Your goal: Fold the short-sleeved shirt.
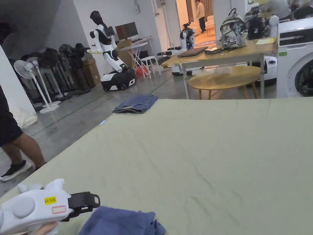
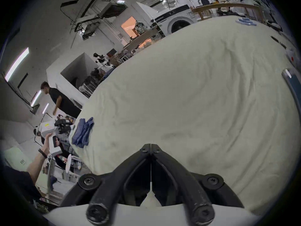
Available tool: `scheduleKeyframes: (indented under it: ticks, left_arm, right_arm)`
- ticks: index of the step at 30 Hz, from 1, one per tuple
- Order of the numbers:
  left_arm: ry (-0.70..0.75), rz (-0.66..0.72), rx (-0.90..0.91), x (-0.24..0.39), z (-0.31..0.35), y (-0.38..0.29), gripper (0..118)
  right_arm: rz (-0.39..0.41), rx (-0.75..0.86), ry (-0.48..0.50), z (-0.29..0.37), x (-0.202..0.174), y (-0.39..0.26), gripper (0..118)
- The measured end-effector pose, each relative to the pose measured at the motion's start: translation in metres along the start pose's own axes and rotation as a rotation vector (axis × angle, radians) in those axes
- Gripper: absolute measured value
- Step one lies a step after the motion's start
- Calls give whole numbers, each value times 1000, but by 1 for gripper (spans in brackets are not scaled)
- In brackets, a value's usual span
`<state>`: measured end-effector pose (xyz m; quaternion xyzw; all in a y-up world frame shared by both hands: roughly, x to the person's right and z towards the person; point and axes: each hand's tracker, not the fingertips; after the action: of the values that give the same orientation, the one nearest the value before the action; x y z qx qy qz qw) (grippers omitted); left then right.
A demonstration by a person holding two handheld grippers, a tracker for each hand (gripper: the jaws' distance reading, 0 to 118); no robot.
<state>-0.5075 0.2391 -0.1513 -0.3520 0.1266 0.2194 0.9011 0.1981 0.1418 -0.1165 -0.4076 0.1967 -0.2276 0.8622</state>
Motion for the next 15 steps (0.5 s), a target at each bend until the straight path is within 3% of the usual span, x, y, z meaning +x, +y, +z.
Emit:
scheduleKeyframes:
  ticks: [2, 3, 7, 11, 15]
  left_arm:
    - [82, -14, 61, 6, 8, 8, 74]
    - [96, -92, 96, 16, 18, 7, 74]
    - [-36, -365, 308, 84, 69, -12, 74]
    - [-167, -464, 429, 165, 101, -63, 74]
    - [-228, -492, 555, 209, 108, -102, 74]
  right_arm:
    - [71, 45, -38, 8, -3, 8, 0]
    - [98, 63, -53, 12, -4, 13, 0]
    - [223, 198, -140, 36, -15, 41, 0]
    - [341, 352, -174, 64, -34, 64, 0]
    - [412, 469, -261, 82, -52, 75, 0]
